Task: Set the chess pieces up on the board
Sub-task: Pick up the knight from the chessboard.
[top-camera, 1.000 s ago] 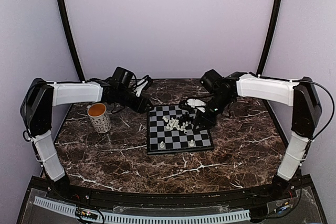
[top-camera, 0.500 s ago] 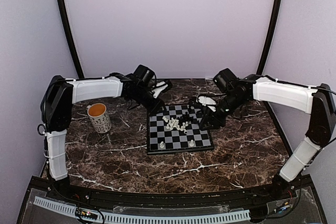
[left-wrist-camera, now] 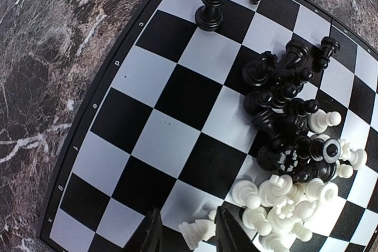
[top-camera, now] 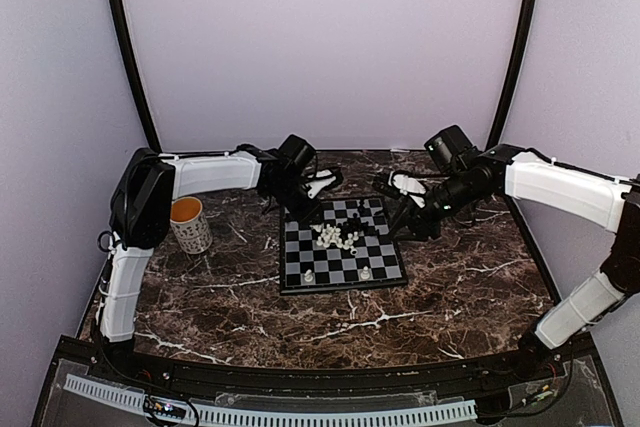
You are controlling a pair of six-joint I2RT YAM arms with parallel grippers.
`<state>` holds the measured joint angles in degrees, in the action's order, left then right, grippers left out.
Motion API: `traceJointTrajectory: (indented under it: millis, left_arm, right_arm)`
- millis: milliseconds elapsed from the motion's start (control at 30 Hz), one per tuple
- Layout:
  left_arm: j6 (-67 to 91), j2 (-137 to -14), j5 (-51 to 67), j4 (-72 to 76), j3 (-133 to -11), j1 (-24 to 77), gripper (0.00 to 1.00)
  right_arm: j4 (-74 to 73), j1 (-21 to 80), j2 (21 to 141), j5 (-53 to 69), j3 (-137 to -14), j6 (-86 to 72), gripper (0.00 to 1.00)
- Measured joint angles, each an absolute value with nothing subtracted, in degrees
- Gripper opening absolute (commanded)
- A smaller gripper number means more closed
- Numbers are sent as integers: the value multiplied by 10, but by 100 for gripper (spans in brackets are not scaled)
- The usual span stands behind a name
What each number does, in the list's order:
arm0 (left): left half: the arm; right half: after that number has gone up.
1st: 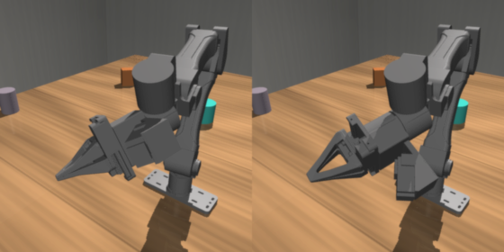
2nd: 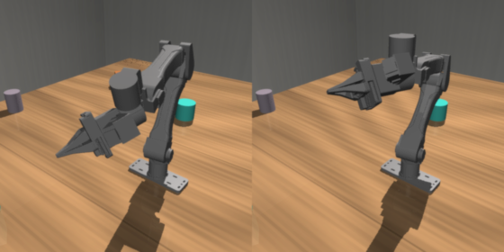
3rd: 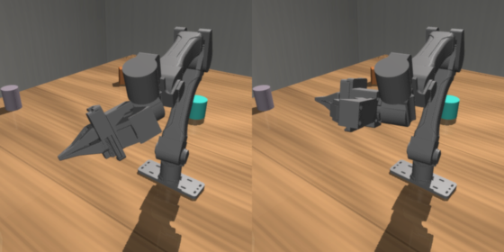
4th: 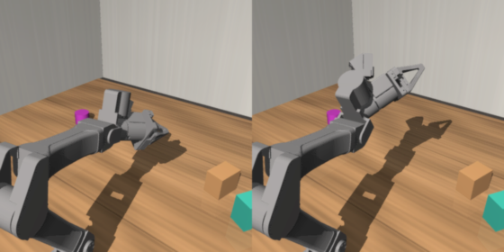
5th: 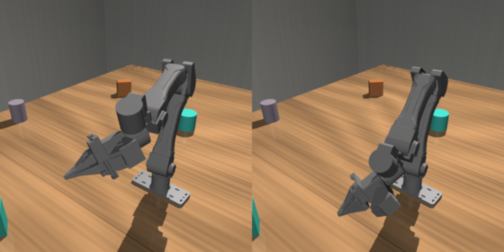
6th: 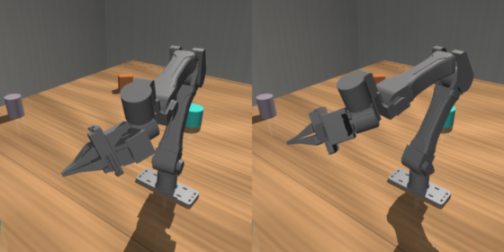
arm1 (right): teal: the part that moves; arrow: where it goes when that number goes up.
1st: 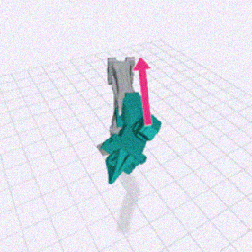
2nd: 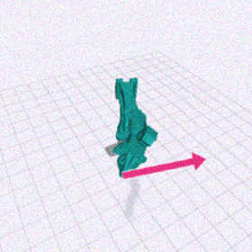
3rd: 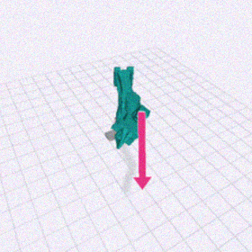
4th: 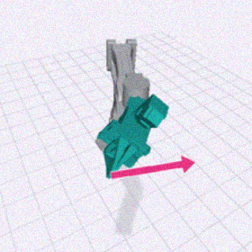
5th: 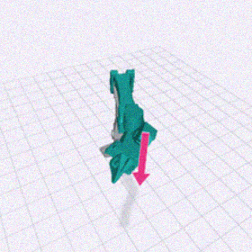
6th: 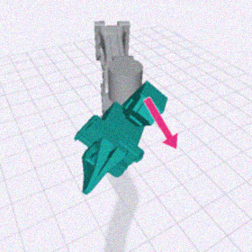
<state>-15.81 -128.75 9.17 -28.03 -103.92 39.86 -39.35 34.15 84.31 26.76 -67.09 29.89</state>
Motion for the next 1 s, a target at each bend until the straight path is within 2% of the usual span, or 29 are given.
traceJointTrajectory:
  millis: [733,1000]
  left_arm:
    - [-189,-1292,116,-340,-1040,397,35]
    - [-188,-1270,113,-320,-992,397,31]
  right_arm:
    - [-385,336,842,272,-662,297,35]
    - [-385,335,844,272,-662,297,35]
